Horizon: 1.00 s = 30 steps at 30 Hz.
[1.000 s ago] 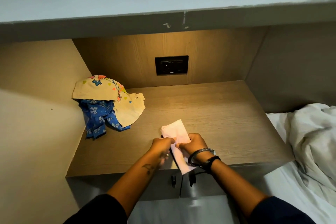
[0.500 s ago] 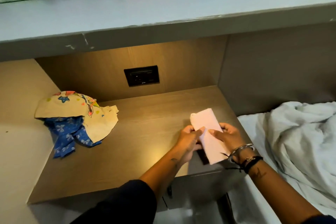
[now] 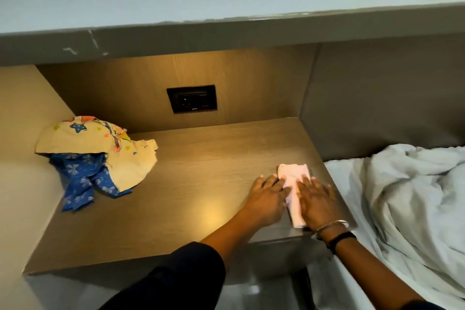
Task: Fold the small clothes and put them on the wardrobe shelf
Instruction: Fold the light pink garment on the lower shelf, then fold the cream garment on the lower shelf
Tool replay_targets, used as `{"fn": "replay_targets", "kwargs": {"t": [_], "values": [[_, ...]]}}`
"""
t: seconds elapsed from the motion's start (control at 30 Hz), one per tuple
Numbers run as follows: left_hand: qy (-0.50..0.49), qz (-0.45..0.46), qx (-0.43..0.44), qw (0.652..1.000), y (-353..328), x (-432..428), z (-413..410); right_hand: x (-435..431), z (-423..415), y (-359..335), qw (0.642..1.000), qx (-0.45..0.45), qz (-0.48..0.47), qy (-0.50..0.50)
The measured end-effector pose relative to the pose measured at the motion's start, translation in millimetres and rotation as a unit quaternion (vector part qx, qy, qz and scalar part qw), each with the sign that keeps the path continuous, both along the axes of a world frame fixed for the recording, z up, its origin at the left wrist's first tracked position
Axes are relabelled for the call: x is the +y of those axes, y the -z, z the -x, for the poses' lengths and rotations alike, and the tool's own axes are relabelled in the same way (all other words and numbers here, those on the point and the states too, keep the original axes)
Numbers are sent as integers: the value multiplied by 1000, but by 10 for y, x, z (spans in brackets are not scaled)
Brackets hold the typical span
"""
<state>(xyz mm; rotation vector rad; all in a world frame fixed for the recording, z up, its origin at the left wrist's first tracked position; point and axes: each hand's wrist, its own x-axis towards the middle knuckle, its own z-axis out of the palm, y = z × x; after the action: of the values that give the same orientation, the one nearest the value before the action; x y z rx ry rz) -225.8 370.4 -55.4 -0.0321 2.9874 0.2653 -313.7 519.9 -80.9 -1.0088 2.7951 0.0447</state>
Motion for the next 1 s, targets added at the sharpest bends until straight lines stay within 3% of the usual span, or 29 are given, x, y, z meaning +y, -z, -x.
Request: {"fn": "replay_targets", "kwargs": {"t": [0.2, 0.3, 0.37, 0.47, 0.6, 0.77, 1.0], "values": [[2, -44, 21, 999, -188, -200, -242, 120, 117, -104, 996, 56, -71, -23], [-82, -36, 80, 993, -221, -742, -600, -214, -74, -335, 992, 127, 11, -11], [-146, 15, 99, 984, -300, -1314, -879, -661, -288, -518, 989, 120, 73, -36], [-254, 103, 105, 956, -552, -2457, -1380, -1736, -747, -732, 988, 59, 81, -119], [-305, 249, 29, 919, -950, -3710, -1870, -3151, -1432, -803, 970, -26, 110, -216], [-251, 328, -36, 910, -1085, -4427, -2255, -4162, -2081, -500, 975, -57, 92, -196], [-220, 372, -61, 900, -1018, -4506, -2314, -4305, -2163, -227, 979, 0, 79, -188]]}}
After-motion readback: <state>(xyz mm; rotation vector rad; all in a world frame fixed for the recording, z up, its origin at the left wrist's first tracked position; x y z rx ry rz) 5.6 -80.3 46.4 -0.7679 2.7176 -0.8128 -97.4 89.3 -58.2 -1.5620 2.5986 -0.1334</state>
